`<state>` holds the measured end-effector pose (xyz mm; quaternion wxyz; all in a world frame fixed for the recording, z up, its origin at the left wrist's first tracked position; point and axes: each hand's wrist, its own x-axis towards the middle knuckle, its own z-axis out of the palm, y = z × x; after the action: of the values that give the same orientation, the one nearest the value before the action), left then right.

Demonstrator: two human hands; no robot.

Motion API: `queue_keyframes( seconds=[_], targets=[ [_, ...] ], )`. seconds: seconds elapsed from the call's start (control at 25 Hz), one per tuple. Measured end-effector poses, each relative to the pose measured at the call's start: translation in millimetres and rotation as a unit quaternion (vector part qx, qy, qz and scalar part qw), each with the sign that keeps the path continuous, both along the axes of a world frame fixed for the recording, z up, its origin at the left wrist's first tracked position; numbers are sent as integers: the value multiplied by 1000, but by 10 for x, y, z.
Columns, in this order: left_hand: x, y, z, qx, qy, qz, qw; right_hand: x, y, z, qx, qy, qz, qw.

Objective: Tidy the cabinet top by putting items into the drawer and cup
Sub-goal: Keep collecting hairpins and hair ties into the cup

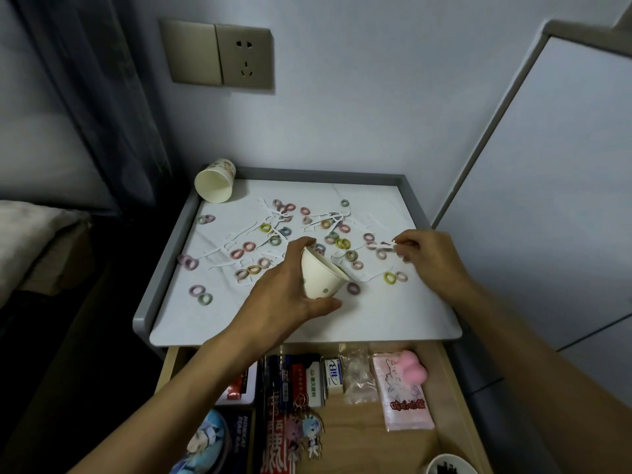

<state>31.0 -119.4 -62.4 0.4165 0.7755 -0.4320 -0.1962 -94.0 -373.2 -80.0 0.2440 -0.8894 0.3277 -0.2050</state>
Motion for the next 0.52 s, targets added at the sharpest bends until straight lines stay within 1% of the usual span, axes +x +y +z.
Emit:
queue_keyframes(
  seconds=[0.12, 0.2, 0.24, 0.32, 0.44, 0.52],
  targets=[
    [4, -14, 1, 2, -4, 0, 1000, 0, 60, 101, 42, -59, -34, 997],
    [-6, -20, 0, 5, -11, 0, 1000, 7, 152, 235, 85, -82, -23, 993],
    [-8, -23, -3, 7, -17, 0, 1000, 19, 224, 329, 108, -82, 10, 991],
    [-4, -27, -11, 14, -29, 2, 999, 66, 413, 516, 128, -44, 114, 984],
    [-15, -39, -27, 17, -35, -11, 999, 172, 742, 610, 84, 50, 224, 970],
    [-28, -38, -42, 14, -35, -20, 999, 246, 906, 568, 68, 62, 267, 959]
  ],
)
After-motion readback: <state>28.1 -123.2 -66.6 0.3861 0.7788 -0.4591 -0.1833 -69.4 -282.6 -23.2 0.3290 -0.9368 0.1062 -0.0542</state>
